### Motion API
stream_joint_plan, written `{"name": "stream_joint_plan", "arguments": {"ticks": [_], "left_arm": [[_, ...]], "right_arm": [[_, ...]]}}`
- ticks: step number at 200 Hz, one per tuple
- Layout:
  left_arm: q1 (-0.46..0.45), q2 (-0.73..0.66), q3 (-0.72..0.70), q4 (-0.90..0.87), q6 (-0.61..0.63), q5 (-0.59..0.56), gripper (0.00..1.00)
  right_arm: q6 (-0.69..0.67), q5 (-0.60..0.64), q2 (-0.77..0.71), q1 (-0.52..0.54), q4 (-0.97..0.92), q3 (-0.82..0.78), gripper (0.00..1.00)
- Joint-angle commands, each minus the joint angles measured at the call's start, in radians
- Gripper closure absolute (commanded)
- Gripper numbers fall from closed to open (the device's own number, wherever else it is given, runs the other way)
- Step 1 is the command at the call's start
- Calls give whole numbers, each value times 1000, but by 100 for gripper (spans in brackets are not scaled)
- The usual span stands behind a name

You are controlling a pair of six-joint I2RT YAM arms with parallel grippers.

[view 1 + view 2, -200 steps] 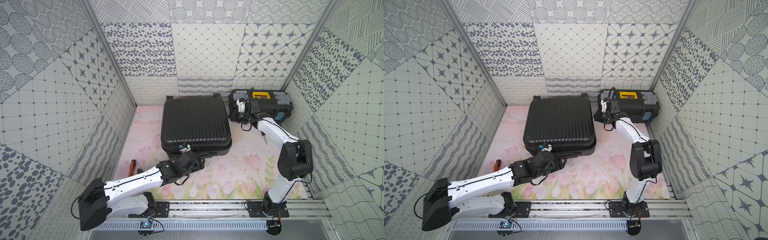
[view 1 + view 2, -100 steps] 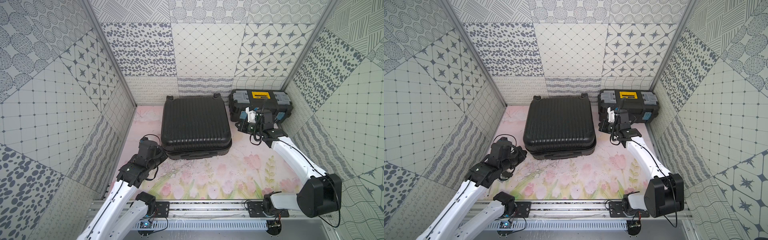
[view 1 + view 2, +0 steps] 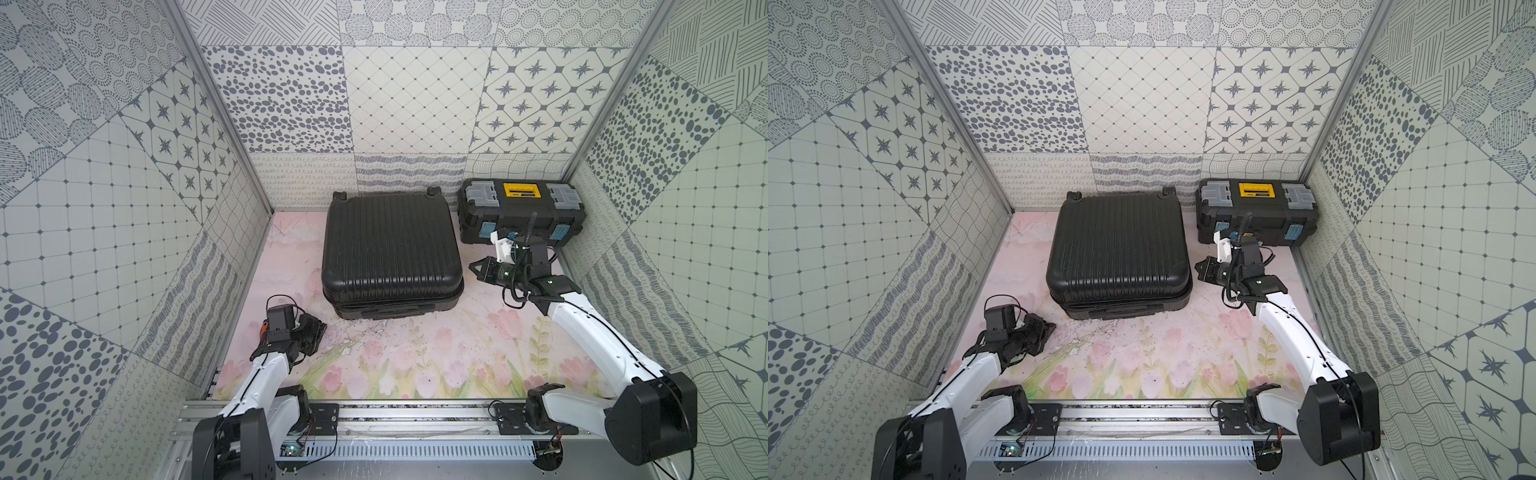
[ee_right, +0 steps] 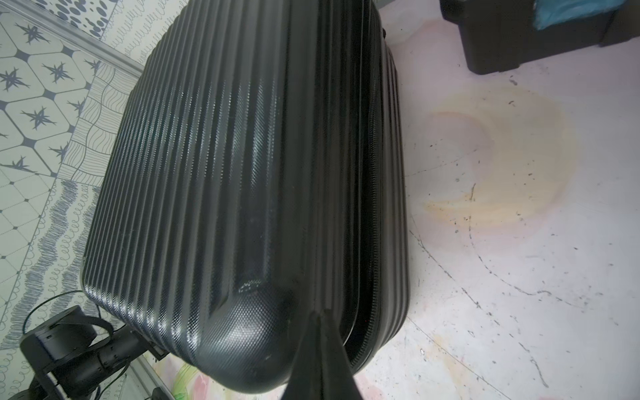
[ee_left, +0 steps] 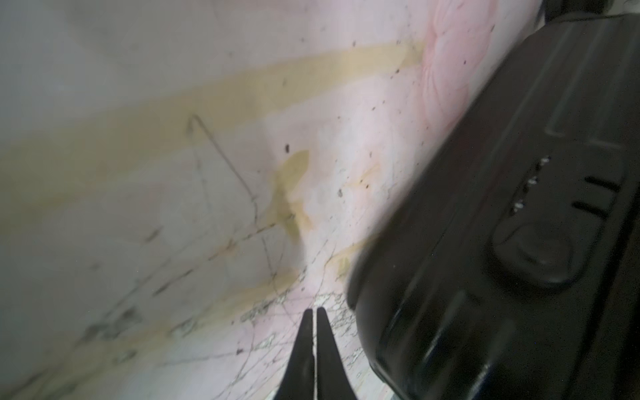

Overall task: Open the suitcase zippers
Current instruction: Open the suitcase at the center of the board.

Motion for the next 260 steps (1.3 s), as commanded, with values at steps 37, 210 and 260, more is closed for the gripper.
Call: {"name": "stream_joint_plan", "arguments": {"ticks": [37, 210, 260], "left_arm": [[15, 240, -92, 973, -218, 138, 100], [-71, 257, -27, 1227, -335, 135, 100], [-93, 120, 84, 1044, -275, 116, 100]], "right_arm": [[9, -14, 35, 54, 43, 6, 100], [2, 2, 31, 62, 26, -14, 100], [-3, 106, -74, 70, -18, -22, 100]]}}
